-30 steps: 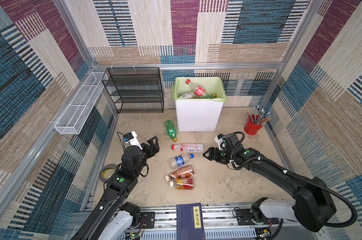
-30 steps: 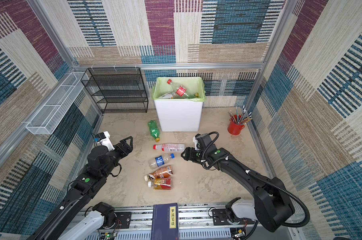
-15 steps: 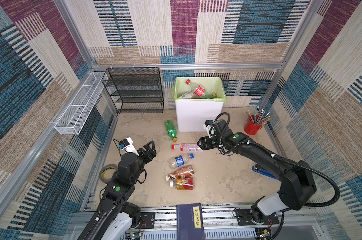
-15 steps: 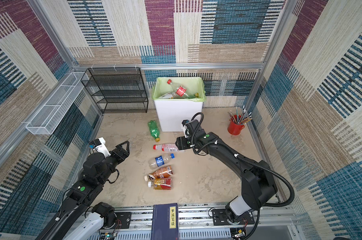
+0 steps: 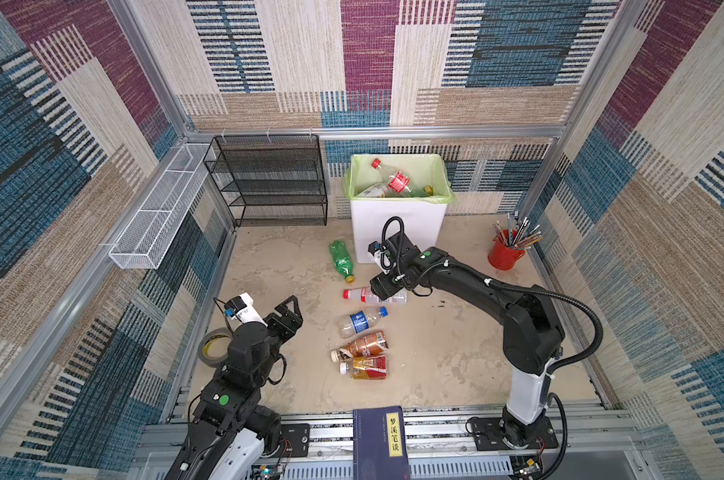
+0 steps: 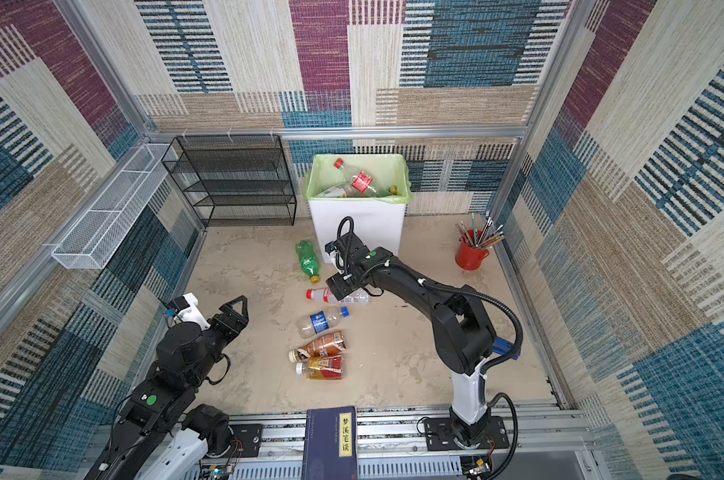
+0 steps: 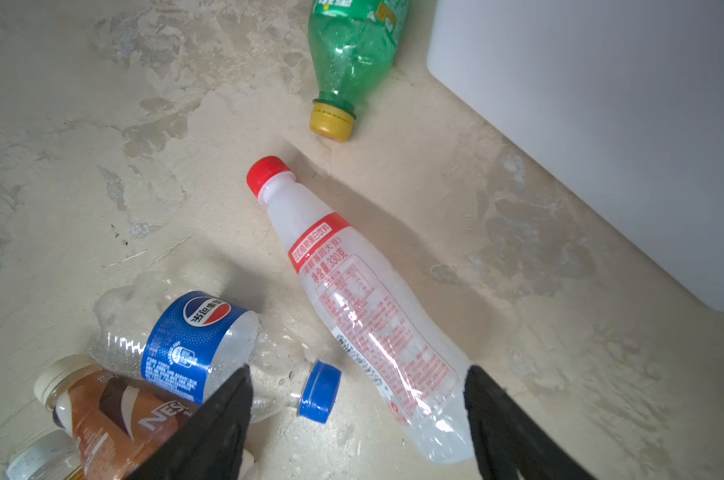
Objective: Throw the plastic bottles in the bin
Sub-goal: 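Lower right gripper onto the white-red milk bottle and close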
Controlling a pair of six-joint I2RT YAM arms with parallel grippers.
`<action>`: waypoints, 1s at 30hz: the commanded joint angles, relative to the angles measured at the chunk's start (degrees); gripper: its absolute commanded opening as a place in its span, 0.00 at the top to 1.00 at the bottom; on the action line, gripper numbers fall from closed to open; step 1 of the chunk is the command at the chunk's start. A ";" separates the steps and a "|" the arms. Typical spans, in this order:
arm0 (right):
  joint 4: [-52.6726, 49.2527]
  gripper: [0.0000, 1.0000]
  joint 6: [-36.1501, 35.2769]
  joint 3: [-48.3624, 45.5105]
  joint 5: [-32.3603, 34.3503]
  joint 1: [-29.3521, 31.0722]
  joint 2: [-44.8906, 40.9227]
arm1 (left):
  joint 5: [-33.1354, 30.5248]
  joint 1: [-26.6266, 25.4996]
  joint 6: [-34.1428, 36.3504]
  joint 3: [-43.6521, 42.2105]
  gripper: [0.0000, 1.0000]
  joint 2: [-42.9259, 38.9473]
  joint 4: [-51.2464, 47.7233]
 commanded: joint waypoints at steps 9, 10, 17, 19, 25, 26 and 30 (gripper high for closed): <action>-3.12 0.17 -3.17 7.02 3.66 1.32 8.66 | -1.50 -0.01 -1.40 -1.08 0.15 -0.07 -1.14; -3.19 0.17 -3.17 7.60 3.58 1.57 9.45 | -1.51 -0.02 -1.49 -1.22 0.16 -0.06 -1.03; -4.13 0.16 -2.64 10.69 4.48 2.30 13.81 | -1.45 -0.01 -1.46 -1.12 0.16 0.25 -1.00; -4.40 0.16 -2.47 11.01 5.66 2.30 14.71 | -1.50 -0.02 -1.41 -1.16 0.16 0.22 -1.04; -5.45 0.22 -0.91 11.02 8.35 2.20 16.44 | -1.93 0.01 -1.32 -1.08 0.15 -0.34 -1.91; -5.46 0.25 -0.89 10.78 8.45 2.13 16.47 | -2.07 -0.02 -1.32 -1.08 0.15 -0.46 -2.09; -5.96 0.33 -0.29 10.50 8.61 1.17 16.19 | -2.55 -0.02 -1.23 -1.10 0.15 -1.19 -2.72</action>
